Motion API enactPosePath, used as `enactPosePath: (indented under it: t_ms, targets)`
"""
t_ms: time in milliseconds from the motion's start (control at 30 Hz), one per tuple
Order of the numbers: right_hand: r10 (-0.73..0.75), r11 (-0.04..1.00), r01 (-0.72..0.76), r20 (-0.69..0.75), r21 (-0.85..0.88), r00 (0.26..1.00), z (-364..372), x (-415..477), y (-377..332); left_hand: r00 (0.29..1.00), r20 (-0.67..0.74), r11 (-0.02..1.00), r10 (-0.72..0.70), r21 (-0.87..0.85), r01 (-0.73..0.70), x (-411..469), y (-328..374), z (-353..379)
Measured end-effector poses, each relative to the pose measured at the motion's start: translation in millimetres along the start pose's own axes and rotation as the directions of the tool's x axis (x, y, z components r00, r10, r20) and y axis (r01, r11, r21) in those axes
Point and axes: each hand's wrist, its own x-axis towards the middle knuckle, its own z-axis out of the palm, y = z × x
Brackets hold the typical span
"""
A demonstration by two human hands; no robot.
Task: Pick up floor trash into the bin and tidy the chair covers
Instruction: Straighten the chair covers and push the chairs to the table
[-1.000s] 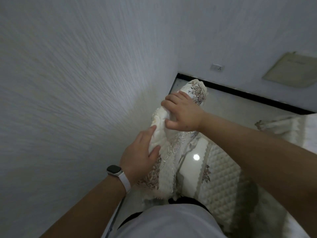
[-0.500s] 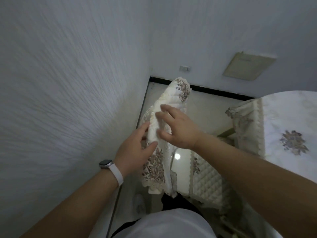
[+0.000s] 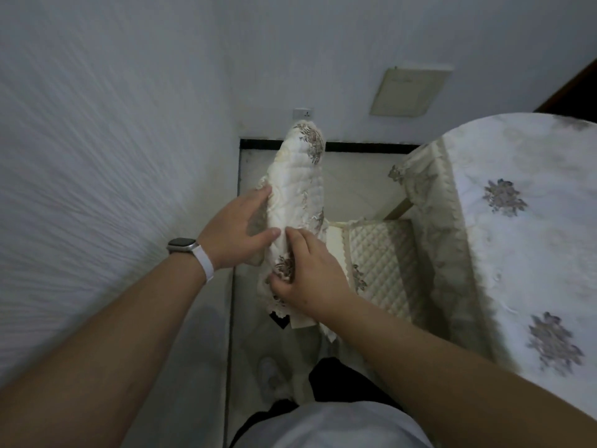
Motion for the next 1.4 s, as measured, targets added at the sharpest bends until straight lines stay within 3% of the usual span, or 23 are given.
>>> enactPosePath:
  t_ms: [167, 633, 767, 933, 1067, 1267, 1400]
  targets:
    - [0.033, 0.999, -0.034, -0.082, -0.010, 0.996, 1, 4, 6, 0.996, -0.065, 0.995, 0.062, 0.086, -0.057, 10, 2, 9]
    - [0.069, 0.993, -0.079, -0.108, -0.086, 0.992, -34, -23, 61, 0.994, 0.047, 0.988, 0.097, -0.128, -0.090, 30, 47, 44]
    - [0.123, 0.989, -0.134, -0.169, -0.056, 0.978, -41, -30, 76, 0.984, 0.079, 0.985, 0.157, -0.079, -0.151, 45, 57, 62]
    - [0.154, 0.983, -0.177, -0.311, -0.046, 0.938, -53, -15, 103, 0.972, 0.051, 0.964, 0.228, 0.130, -0.233, 79, 87, 82]
    - [0.154, 0.975, -0.199, -0.348, -0.097, 0.925, -69, -8, 127, 0.962, 0.065, 0.954, 0.264, 0.129, -0.271, 108, 101, 92]
    - [0.179, 0.964, -0.238, -0.380, -0.116, 0.907, -89, -7, 153, 0.856, 0.231, 0.839, 0.462, 0.201, -0.506, 164, 105, 98]
    - [0.179, 0.955, -0.258, -0.406, -0.147, 0.896, -99, -9, 169, 0.811, 0.331, 0.791, 0.483, 0.233, -0.566, 194, 111, 104]
